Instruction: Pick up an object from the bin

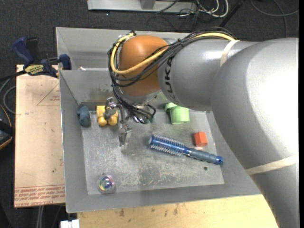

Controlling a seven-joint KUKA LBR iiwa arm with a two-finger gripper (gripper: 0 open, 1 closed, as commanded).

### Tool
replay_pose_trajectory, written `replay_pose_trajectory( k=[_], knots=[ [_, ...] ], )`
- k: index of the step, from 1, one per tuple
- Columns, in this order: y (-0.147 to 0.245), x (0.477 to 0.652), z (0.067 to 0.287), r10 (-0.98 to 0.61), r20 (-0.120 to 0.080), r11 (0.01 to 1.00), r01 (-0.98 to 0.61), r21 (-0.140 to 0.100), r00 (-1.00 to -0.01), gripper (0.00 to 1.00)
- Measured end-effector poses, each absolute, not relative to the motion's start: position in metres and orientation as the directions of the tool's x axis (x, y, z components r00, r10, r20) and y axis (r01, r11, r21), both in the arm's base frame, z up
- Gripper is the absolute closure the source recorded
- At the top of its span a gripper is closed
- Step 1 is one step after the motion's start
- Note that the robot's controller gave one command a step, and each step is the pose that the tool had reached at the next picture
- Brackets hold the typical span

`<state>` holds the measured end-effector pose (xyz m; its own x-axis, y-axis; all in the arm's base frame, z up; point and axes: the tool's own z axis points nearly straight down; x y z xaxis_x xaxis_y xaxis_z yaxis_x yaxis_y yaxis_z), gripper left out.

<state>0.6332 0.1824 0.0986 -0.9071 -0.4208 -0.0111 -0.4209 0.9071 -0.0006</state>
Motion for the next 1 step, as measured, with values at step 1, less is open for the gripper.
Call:
replay_pose_trajectory(
  k=[1],
  knots=[
    [0.1525, 0.6216, 0.1722, -0.526, -0.010, 0.851, -0.526, -0.003, -0.851, 0.00]
  ],
)
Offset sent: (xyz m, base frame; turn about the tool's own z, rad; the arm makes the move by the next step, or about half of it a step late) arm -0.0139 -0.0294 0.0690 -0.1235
